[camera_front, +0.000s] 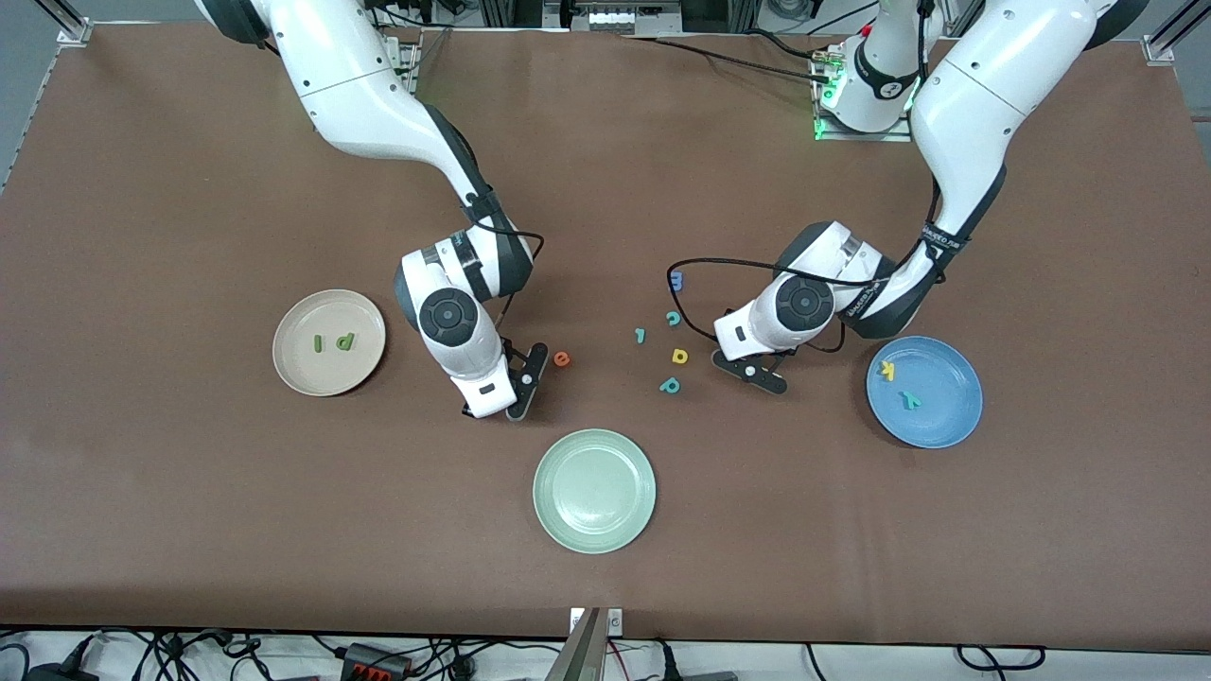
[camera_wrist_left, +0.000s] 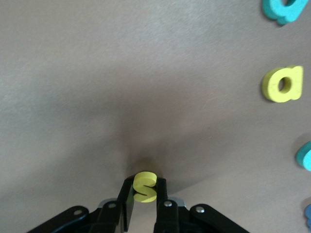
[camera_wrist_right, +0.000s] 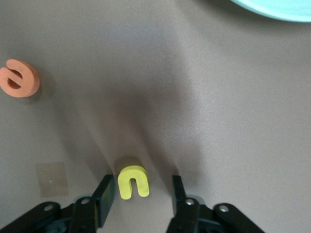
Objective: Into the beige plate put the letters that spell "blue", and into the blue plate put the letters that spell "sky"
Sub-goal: 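Drop the s on the blue plate while the right gripper carries the u, then drop the u on the beige plate while the left gripper retracts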
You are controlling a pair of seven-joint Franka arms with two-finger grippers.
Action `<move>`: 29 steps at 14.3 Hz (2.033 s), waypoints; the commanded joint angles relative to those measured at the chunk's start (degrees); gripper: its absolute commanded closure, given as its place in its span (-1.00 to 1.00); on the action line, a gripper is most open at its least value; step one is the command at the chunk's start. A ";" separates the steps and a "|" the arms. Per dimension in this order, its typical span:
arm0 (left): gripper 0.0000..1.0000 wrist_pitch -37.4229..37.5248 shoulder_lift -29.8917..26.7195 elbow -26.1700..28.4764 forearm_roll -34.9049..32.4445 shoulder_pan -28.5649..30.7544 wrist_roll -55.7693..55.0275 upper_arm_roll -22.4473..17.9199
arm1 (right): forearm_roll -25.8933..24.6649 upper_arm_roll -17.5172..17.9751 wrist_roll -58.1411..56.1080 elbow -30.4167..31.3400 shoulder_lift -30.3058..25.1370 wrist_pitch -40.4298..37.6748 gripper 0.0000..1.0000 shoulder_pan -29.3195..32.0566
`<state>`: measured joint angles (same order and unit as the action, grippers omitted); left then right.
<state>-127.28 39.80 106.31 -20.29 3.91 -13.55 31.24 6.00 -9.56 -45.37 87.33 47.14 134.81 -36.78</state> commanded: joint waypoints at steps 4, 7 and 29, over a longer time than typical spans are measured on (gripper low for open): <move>0.95 12.83 -4.91 -4.08 -1.42 5.92 7.71 -0.04 | 1.03 0.15 -0.87 -0.14 0.32 0.81 0.17 -0.13; 0.94 13.02 -4.91 -5.58 -1.42 11.46 17.30 -0.04 | 1.03 0.15 -0.86 -0.14 0.32 0.80 0.35 -0.13; -1.00 44.81 -14.93 -28.15 2.36 21.05 22.34 8.75 | 1.03 -2.66 6.69 7.22 -12.32 -22.91 0.77 12.08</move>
<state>-86.85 26.53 81.86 -18.92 23.85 8.94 39.61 6.34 -12.18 -39.57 88.66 39.50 113.81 -25.71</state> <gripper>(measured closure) 0.000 0.740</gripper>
